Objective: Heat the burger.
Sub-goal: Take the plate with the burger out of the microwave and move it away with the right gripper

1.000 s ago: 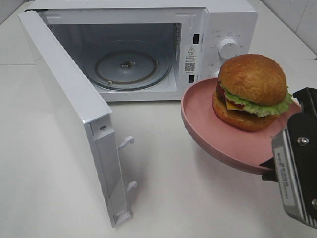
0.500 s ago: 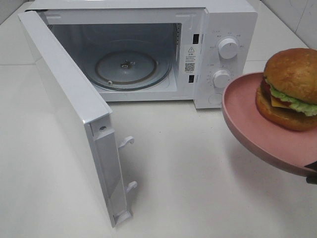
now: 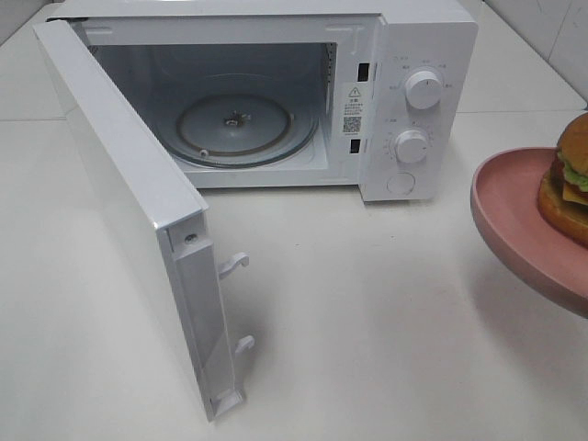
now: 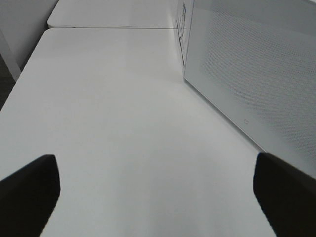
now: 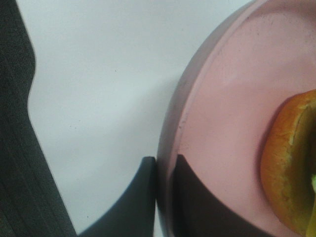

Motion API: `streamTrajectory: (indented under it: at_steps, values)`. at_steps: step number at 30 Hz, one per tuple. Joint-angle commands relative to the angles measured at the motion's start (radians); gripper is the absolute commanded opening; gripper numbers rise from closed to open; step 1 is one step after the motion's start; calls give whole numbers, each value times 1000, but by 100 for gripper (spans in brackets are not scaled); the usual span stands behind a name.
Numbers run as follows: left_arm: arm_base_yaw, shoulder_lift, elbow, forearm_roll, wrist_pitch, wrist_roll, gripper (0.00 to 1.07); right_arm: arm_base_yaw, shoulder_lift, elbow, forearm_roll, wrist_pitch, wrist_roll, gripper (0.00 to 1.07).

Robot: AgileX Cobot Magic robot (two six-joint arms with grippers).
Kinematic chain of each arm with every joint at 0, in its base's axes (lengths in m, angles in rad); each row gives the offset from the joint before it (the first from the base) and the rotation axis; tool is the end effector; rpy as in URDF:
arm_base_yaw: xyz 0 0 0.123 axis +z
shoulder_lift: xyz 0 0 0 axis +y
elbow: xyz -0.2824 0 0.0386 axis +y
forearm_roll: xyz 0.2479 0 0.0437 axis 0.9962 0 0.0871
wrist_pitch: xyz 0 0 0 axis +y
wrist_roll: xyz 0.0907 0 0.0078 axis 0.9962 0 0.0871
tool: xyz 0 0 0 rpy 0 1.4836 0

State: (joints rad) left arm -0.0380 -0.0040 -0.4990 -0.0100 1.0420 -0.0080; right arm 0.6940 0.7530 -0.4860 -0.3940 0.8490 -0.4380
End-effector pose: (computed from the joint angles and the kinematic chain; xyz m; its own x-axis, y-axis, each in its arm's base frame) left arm -0.0046 -0.0006 0.2784 -0.4368 0.0036 -0.8995 0.0401 0.9991 -0.0155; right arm 0.1081 0.0558 0.2481 -0.1703 -0.9500 -0.2618 -0.7902 0.2904 -0.5397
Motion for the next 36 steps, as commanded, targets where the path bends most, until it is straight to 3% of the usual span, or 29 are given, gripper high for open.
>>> streamTrajectory:
  at_steps: [1,11,18,27,36]
  values:
    - [6,-22,2,4,-5,0,103,-3,-9,-8,-88,-31,78,1]
    - [6,-22,2,4,-5,0,103,-3,49,-10,-216,-28,337,1]
    - [6,-22,2,4,-5,0,103,-3,135,-11,-218,-32,416,1]
    - [6,-22,2,4,-5,0,103,-3,295,-82,-304,36,697,1]
    - [6,-22,2,4,-5,0,103,-3,414,-162,-350,143,835,1]
